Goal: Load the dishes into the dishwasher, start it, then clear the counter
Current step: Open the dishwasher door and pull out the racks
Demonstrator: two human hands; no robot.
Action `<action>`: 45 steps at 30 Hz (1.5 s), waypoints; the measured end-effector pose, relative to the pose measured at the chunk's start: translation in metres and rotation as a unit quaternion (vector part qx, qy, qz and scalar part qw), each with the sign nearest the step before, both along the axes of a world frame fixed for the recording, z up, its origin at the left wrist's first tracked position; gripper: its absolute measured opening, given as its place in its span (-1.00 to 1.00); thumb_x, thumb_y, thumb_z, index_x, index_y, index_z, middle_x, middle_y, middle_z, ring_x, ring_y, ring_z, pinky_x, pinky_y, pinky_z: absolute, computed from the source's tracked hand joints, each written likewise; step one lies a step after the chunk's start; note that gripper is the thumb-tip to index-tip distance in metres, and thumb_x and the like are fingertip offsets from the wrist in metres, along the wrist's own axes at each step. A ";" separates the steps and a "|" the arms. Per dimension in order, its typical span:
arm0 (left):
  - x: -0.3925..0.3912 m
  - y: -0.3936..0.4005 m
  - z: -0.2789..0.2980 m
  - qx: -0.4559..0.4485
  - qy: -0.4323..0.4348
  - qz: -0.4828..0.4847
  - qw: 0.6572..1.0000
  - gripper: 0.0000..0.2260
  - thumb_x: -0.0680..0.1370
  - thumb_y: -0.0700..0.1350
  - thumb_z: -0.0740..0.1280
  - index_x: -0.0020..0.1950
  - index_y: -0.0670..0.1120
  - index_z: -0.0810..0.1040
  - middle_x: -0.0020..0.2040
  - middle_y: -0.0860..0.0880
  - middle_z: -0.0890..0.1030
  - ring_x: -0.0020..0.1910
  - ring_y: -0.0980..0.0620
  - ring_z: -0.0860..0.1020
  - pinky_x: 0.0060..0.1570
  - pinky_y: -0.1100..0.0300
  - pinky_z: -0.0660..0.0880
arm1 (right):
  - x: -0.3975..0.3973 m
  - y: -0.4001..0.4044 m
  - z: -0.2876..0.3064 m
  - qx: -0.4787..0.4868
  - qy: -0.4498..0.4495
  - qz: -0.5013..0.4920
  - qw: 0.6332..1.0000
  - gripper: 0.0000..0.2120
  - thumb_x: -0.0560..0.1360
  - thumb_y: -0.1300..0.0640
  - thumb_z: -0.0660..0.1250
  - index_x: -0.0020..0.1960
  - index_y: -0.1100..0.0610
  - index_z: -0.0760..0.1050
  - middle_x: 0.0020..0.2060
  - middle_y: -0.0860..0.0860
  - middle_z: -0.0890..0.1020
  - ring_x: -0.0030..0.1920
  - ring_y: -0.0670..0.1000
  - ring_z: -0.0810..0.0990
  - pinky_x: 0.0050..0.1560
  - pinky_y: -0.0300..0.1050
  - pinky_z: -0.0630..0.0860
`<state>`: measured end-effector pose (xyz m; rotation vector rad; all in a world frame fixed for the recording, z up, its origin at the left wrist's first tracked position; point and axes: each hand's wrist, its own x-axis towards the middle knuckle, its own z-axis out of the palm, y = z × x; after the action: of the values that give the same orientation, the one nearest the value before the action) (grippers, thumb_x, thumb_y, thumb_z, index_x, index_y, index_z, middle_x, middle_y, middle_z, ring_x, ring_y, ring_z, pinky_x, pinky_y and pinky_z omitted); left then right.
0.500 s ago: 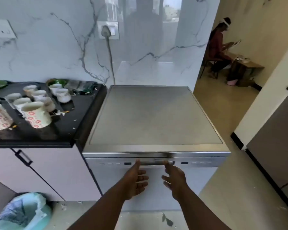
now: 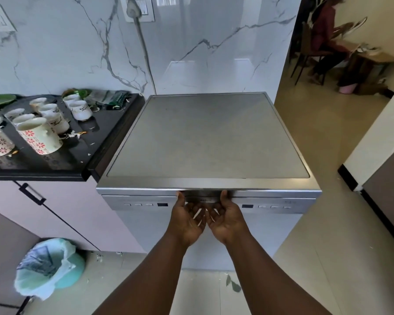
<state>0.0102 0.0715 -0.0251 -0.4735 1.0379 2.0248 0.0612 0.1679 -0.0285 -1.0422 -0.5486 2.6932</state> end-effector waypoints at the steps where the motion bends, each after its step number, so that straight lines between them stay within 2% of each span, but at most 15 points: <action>1: 0.001 0.003 -0.002 0.001 -0.001 0.004 1.000 -0.44 0.52 0.32 0.21 0.26 -0.10 0.53 0.07 -0.09 0.62 0.10 -0.10 0.55 -0.05 0.09 0.50 | 0.002 0.001 0.000 0.006 0.001 0.014 1.000 -0.53 0.46 -0.03 0.41 0.26 0.21 0.48 0.05 0.13 0.62 0.06 0.12 0.56 -0.01 -0.09 0.52; 6: 0.004 0.001 -0.006 -0.048 0.004 -0.003 0.999 -0.48 0.49 0.40 0.17 0.03 -0.02 0.55 0.02 -0.02 0.58 0.13 -0.08 0.50 0.00 0.10 0.44 | 0.007 0.007 -0.001 0.056 -0.057 0.067 0.995 -0.66 0.39 -0.15 0.44 -0.04 0.10 0.56 -0.11 -0.02 0.57 -0.17 -0.02 0.42 -0.16 -0.21 0.43; 9: 0.003 -0.003 -0.007 -0.069 0.017 -0.005 0.997 -0.47 0.48 0.42 0.17 -0.03 -0.04 0.55 0.02 -0.03 0.53 0.14 -0.07 0.48 0.08 0.09 0.41 | 0.005 0.007 -0.006 0.073 -0.079 0.061 0.992 -0.61 0.34 -0.21 0.46 -0.02 0.07 0.57 0.00 -0.03 0.58 -0.11 -0.01 0.40 -0.18 -0.21 0.44; 14: 0.004 -0.002 -0.009 -0.087 0.029 0.003 0.996 -0.44 0.50 0.40 0.15 0.13 -0.04 0.56 0.15 -0.06 0.49 0.25 -0.10 0.45 0.25 0.03 0.41 | 0.000 0.004 -0.012 0.136 -0.145 0.049 0.979 -0.38 0.28 -0.30 0.45 0.18 0.07 0.52 0.11 -0.04 0.57 -0.20 -0.04 0.36 -0.30 -0.20 0.41; 17: 0.001 0.000 -0.013 -0.090 0.035 0.013 0.995 -0.46 0.50 0.39 0.14 0.10 -0.04 0.55 0.12 -0.05 0.47 0.25 -0.10 0.45 0.26 0.03 0.40 | 0.010 0.001 -0.030 0.161 -0.215 0.006 0.963 -0.47 0.37 -0.29 0.41 0.05 0.13 0.53 -0.13 0.01 0.54 -0.33 -0.04 0.32 -0.40 -0.19 0.33; 18: 0.000 0.001 -0.014 -0.091 0.037 0.014 0.995 -0.46 0.50 0.39 0.14 0.12 -0.04 0.54 0.12 -0.05 0.47 0.25 -0.10 0.45 0.25 0.03 0.41 | 0.020 -0.001 -0.035 0.123 -0.210 -0.016 0.970 -0.54 0.39 -0.26 0.41 0.01 0.12 0.53 -0.18 0.01 0.52 -0.34 -0.04 0.33 -0.39 -0.20 0.34; 20: 0.000 0.004 -0.016 -0.080 0.040 0.019 0.996 -0.43 0.50 0.39 0.13 0.19 -0.05 0.52 0.14 -0.06 0.50 0.24 -0.11 0.47 0.22 0.04 0.42 | 0.033 0.000 -0.042 0.052 -0.157 -0.041 0.985 -0.60 0.42 -0.20 0.41 0.05 0.09 0.54 -0.07 0.02 0.56 -0.22 0.01 0.45 -0.22 -0.17 0.48; 22: 0.001 0.009 -0.018 -0.054 0.036 0.034 0.997 -0.40 0.50 0.39 0.14 0.22 -0.08 0.52 0.12 -0.07 0.58 0.19 -0.11 0.53 0.18 0.07 0.45 | 0.033 0.012 -0.038 0.038 -0.085 -0.025 0.995 -0.54 0.45 -0.13 0.40 0.22 0.14 0.53 0.06 0.08 0.57 -0.05 0.09 0.56 0.00 -0.09 0.55; 24: 0.002 0.014 -0.018 -0.034 0.039 0.048 0.998 -0.37 0.51 0.38 0.13 0.27 -0.11 0.51 0.11 -0.07 0.62 0.16 -0.10 0.56 0.15 0.11 0.47 | 0.024 0.023 -0.025 0.052 -0.025 0.009 0.998 -0.53 0.48 -0.07 0.37 0.28 0.19 0.50 0.00 0.11 0.61 0.00 0.12 0.61 0.04 -0.06 0.56; 27: 0.003 0.018 -0.019 -0.017 0.040 0.067 0.997 -0.35 0.51 0.37 0.15 0.33 -0.12 0.47 0.17 -0.08 0.60 0.16 -0.09 0.56 0.17 0.11 0.49 | 0.012 0.020 -0.010 0.066 -0.002 0.042 0.997 -0.59 0.51 -0.04 0.35 0.23 0.21 0.50 -0.08 0.13 0.68 -0.06 0.13 0.67 -0.01 -0.04 0.58; 32: 0.002 0.019 -0.019 -0.028 0.041 0.049 0.998 -0.32 0.49 0.42 0.10 0.28 -0.09 0.52 0.05 -0.02 0.63 0.11 -0.04 0.55 0.19 0.10 0.45 | 0.005 0.002 -0.015 0.021 0.008 0.024 0.999 -0.49 0.50 -0.11 0.33 0.33 0.18 0.47 0.19 0.15 0.61 0.13 0.18 0.61 -0.09 -0.01 0.55; 35: 0.001 0.020 -0.017 -0.048 0.042 0.043 0.997 -0.30 0.48 0.44 0.06 0.26 -0.08 0.54 -0.01 -0.01 0.63 0.03 0.00 0.54 0.03 0.15 0.46 | 0.000 -0.002 -0.018 0.018 -0.003 0.020 1.000 -0.45 0.46 -0.17 0.35 0.32 0.13 0.48 0.13 0.06 0.64 0.08 0.15 0.59 -0.07 0.00 0.53; 38: 0.000 0.021 -0.019 -0.068 0.046 0.042 0.996 -0.30 0.48 0.45 0.03 0.26 -0.07 0.53 0.08 -0.03 0.62 0.03 -0.01 0.52 -0.01 0.14 0.46 | -0.003 -0.005 -0.018 0.032 -0.011 0.026 0.999 -0.48 0.46 -0.21 0.33 0.27 0.10 0.48 0.12 0.02 0.64 0.05 0.13 0.56 0.01 0.02 0.54; 41: 0.000 0.020 -0.017 -0.076 0.056 0.041 0.995 -0.30 0.49 0.44 0.02 0.30 -0.07 0.50 0.08 -0.04 0.63 0.03 -0.01 0.54 -0.10 0.16 0.47 | -0.007 -0.008 -0.017 0.062 -0.030 0.019 0.997 -0.59 0.49 -0.23 0.28 0.16 0.06 0.47 0.08 0.04 0.63 -0.02 0.10 0.57 -0.08 -0.01 0.54; 45: 0.007 0.019 -0.018 -0.104 0.057 0.059 0.991 -0.26 0.43 0.47 0.12 0.31 -0.09 0.50 0.04 -0.09 0.64 -0.03 -0.01 0.58 -0.11 0.14 0.52 | -0.010 -0.018 -0.012 0.095 -0.100 0.015 0.990 -0.43 0.44 -0.35 0.26 0.24 0.06 0.41 0.04 0.10 0.62 -0.09 0.09 0.60 -0.22 -0.08 0.57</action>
<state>0.0170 0.0906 -0.0430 -0.5446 1.3262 2.0775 0.0507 0.1495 -0.0409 -1.2638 -0.8459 2.5147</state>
